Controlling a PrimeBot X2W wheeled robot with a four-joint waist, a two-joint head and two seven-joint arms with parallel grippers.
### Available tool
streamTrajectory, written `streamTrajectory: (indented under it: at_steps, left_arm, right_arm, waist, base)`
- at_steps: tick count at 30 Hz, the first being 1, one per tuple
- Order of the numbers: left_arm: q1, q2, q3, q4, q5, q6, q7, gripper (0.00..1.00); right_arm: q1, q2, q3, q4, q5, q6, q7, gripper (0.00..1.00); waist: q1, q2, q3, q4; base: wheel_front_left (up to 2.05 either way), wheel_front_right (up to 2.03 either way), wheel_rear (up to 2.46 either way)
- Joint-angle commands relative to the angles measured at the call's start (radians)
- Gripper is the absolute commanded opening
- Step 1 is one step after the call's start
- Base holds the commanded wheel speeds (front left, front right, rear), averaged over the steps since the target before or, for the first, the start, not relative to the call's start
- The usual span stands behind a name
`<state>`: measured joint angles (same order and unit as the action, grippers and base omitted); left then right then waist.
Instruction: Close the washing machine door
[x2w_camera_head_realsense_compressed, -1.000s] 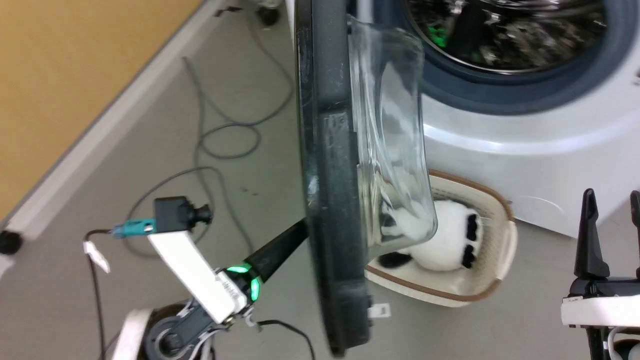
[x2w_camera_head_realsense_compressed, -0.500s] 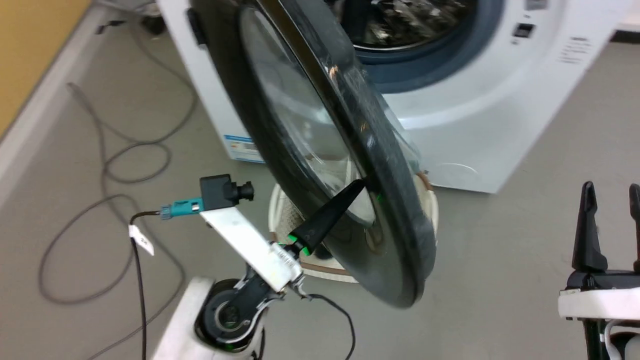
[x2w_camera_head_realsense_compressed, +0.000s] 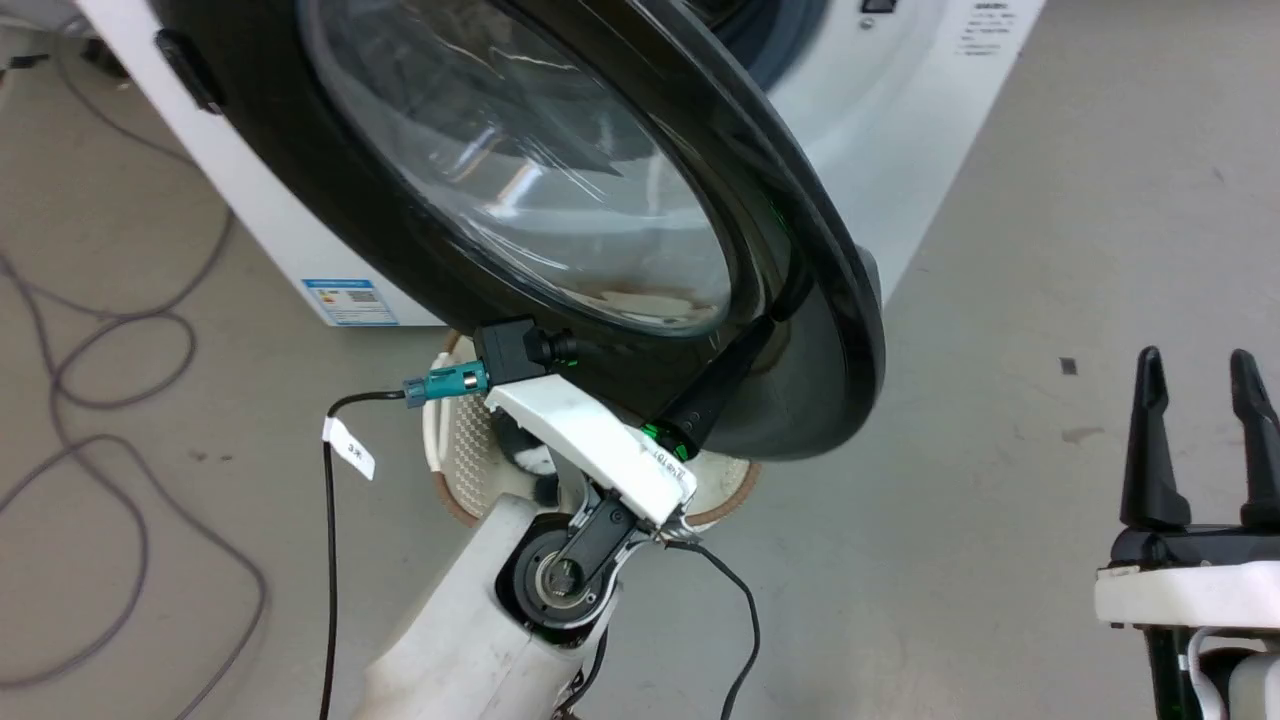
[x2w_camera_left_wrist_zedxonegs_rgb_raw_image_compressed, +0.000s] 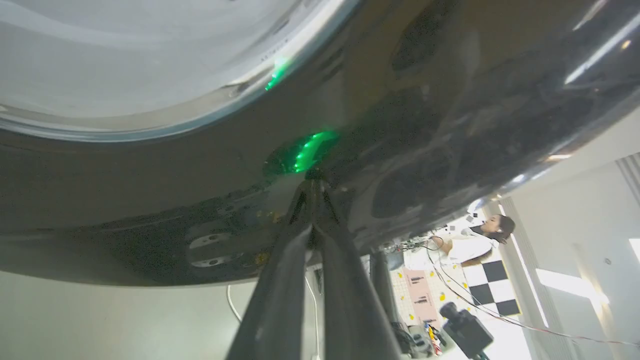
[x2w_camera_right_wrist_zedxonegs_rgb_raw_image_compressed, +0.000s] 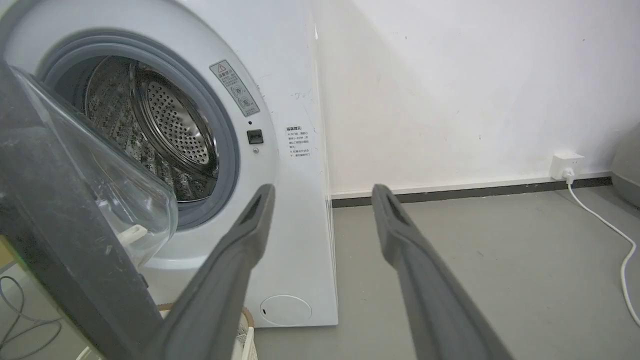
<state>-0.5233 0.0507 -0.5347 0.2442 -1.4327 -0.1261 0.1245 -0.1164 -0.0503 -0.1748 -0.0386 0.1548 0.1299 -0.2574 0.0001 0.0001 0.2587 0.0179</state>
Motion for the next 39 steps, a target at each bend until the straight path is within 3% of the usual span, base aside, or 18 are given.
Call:
streamTrajectory:
  at_steps: [1, 6, 11, 16, 18, 22, 24, 25, 31, 35, 36, 37, 38, 39]
  left_arm:
    - [-0.028, 0.001, -0.015, 0.042, -0.006, -0.005, -0.033, 0.0]
    - [-0.078, 0.0, -0.067, 0.165, -0.01, -0.005, -0.137, 0.0]
    - [-0.101, 0.004, -0.11, 0.181, -0.002, -0.005, -0.238, 0.0]
    - [-0.118, 0.068, -0.134, 0.183, 0.117, -0.005, -0.371, 0.0]
    - [-0.128, 0.094, -0.104, 0.204, 0.219, -0.005, -0.384, 0.0]
    - [-0.09, 0.079, 0.151, 0.165, 0.541, 0.02, -0.386, 0.0]
    - [-0.053, 0.071, 0.243, 0.103, 0.725, 0.055, -0.386, 0.0]
    - [0.017, 0.055, 0.347, -0.004, 0.941, 0.104, -0.386, 0.0]
    - [0.156, 0.049, 0.479, -0.18, 1.254, 0.192, -0.386, 0.0]
    - [0.257, 0.059, 0.498, -0.227, 1.358, 0.224, -0.386, 0.0]
    - [0.282, 0.057, 0.498, -0.238, 1.368, 0.226, -0.386, 0.06]
    - [0.308, 0.062, 0.493, -0.245, 1.387, 0.228, -0.386, 0.9]
    - [0.333, 0.066, 0.485, -0.253, 1.407, 0.231, -0.386, 1.0]
    - [0.356, 0.063, 0.481, -0.256, 1.407, 0.23, -0.386, 1.0]
  right_arm:
    - [-0.013, 0.0, 0.009, 0.004, 0.007, 0.001, -0.004, 1.0]
    - [-0.018, 0.0, 0.019, 0.007, 0.017, 0.001, -0.004, 1.0]
    - [-0.013, 0.0, 0.022, 0.012, 0.025, 0.001, -0.004, 1.0]
    - [0.004, 0.0, 0.013, 0.017, 0.026, 0.001, -0.004, 1.0]
    - [0.012, 0.0, 0.01, 0.015, 0.024, 0.001, -0.004, 1.0]
    - [0.029, 0.0, 0.007, 0.001, 0.023, 0.001, -0.004, 1.0]
    - [0.034, 0.0, 0.008, -0.01, 0.015, 0.001, -0.004, 1.0]
    - [0.045, 0.0, -0.001, -0.017, 0.014, 0.001, -0.004, 1.0]
    - [0.065, 0.0, -0.007, -0.024, 0.016, 0.001, -0.004, 1.0]
    - [0.084, 0.0, -0.001, -0.021, 0.015, 0.001, -0.004, 1.0]
    - [0.088, 0.0, 0.001, -0.019, 0.016, 0.001, -0.004, 1.0]
    - [0.093, 0.0, 0.002, -0.018, 0.016, 0.001, -0.004, 1.0]
    - [0.098, 0.0, 0.004, -0.016, 0.017, 0.001, -0.004, 1.0]
    - [0.103, 0.0, 0.006, -0.012, 0.018, 0.001, -0.004, 1.0]
  waist:
    - [-0.0001, -0.0001, 0.006, -0.016]
    - [-0.0001, -0.0001, 0.007, -0.035]
    - [-0.0001, -0.0001, -0.011, -0.04]
    - [-0.0001, -0.0001, -0.051, -0.029]
    - [-0.0001, -0.0001, -0.069, -0.022]
    - [-0.0001, -0.0001, -0.098, -0.01]
    - [-0.0001, -0.0001, -0.109, -0.005]
    - [-0.0001, -0.0001, -0.127, 0.006]
    - [-0.0001, -0.0001, -0.157, 0.023]
    - [-0.0001, -0.0001, -0.177, 0.031]
    - [-0.0001, -0.0001, -0.181, 0.033]
    - [-0.0001, -0.0001, -0.186, 0.034]
    - [-0.0001, -0.0001, -0.191, 0.037]
    - [-0.0001, -0.0001, -0.196, 0.039]
  base:
    - [0.0, 0.0, 0.0]
    - [0.0, 0.0, 0.0]
    - [0.0, 0.0, 0.0]
    - [0.0, 0.0, 0.0]
    - [0.0, 0.0, 0.0]
    - [0.0, 0.0, 0.0]
    - [0.0, 0.0, 0.0]
    - [0.0, 0.0, 0.0]
    - [0.0, 0.0, 0.0]
    - [0.0, 0.0, 0.0]
    - [0.0, 0.0, 0.0]
    - [0.0, 0.0, 0.0]
    - [0.0, 0.0, 0.0]
    - [0.0, 0.0, 0.0]
